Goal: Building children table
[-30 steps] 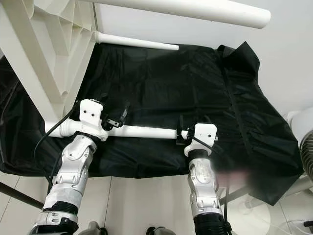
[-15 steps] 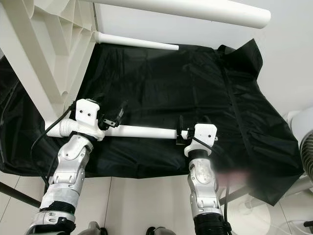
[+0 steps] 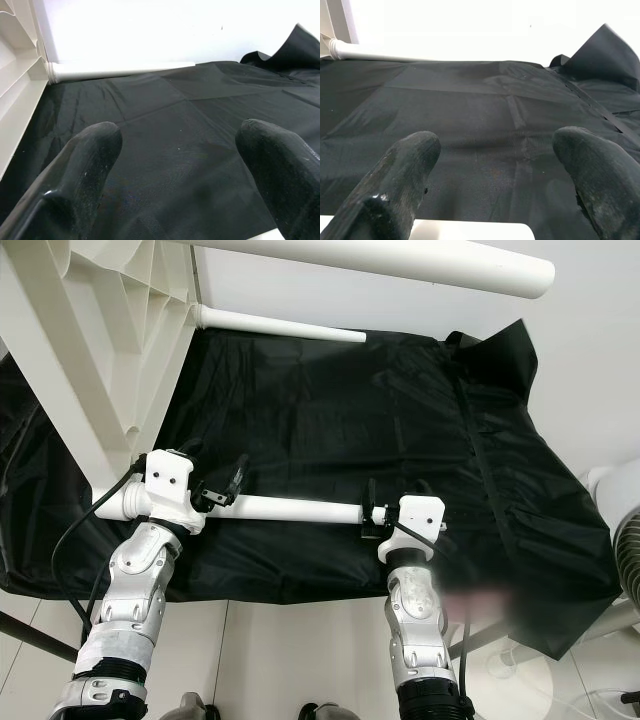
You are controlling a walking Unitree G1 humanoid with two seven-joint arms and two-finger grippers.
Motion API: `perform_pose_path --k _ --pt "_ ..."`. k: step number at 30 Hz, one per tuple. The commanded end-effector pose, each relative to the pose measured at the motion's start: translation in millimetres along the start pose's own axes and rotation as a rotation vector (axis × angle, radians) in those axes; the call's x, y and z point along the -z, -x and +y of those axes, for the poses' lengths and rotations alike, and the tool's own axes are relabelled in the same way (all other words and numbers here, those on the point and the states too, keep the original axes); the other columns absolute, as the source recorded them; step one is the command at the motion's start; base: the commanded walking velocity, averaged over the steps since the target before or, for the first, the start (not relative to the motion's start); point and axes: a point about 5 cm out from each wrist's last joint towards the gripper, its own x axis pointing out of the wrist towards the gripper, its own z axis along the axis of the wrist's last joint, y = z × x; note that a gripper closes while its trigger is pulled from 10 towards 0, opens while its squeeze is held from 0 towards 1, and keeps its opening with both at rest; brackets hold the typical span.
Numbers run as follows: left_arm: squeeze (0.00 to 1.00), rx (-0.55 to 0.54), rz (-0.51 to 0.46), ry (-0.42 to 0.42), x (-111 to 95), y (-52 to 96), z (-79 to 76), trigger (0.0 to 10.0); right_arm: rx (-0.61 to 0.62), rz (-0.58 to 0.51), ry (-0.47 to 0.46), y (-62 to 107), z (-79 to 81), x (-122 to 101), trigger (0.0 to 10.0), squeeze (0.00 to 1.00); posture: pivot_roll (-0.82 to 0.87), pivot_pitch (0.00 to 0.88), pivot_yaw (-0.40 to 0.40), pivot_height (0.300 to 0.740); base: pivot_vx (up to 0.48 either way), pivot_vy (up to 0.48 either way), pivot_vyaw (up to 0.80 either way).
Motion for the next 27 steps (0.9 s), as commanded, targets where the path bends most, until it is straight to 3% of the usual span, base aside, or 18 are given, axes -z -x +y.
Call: perform_pose_path --k 1,22,24,26,27 --pt "0.00 -0.144 0.009 0.008 2.3 0.5 4.2 10.0 0.020 0.006 -0.008 1.9 -4.7 2.9 10.0 0.00 0.00 0.110 -0.051 0.740 0.000 0.000 0.00" --pt "0.00 -0.133 0.012 -0.007 0.9 -1.0 5.4 10.0 0.019 0.005 -0.019 1.3 -3.8 3.1 10.0 0.00 0.00 0.108 -0.049 0.740 0.000 0.000 0.00" --pt "0.00 -0.054 0.011 0.006 -1.9 -2.9 -2.7 10.0 -0.015 -0.047 0.059 -1.9 -3.2 -6.7 10.0 0.00 0.00 0.110 -0.047 0.740 0.000 0.000 0.00" --pt "0.00 0.071 0.008 0.029 -6.5 -4.4 -15.4 10.0 0.001 -0.187 0.205 -11.2 -10.2 -35.0 10.0 0.00 0.01 0.111 -0.042 0.740 0.000 0.000 0.00" --pt "0.00 0.071 0.008 0.029 -6.5 -4.4 -15.4 10.0 0.001 -0.187 0.205 -11.2 -10.2 -35.0 10.0 0.00 0.01 0.111 -0.042 0.740 0.000 0.000 0.00"
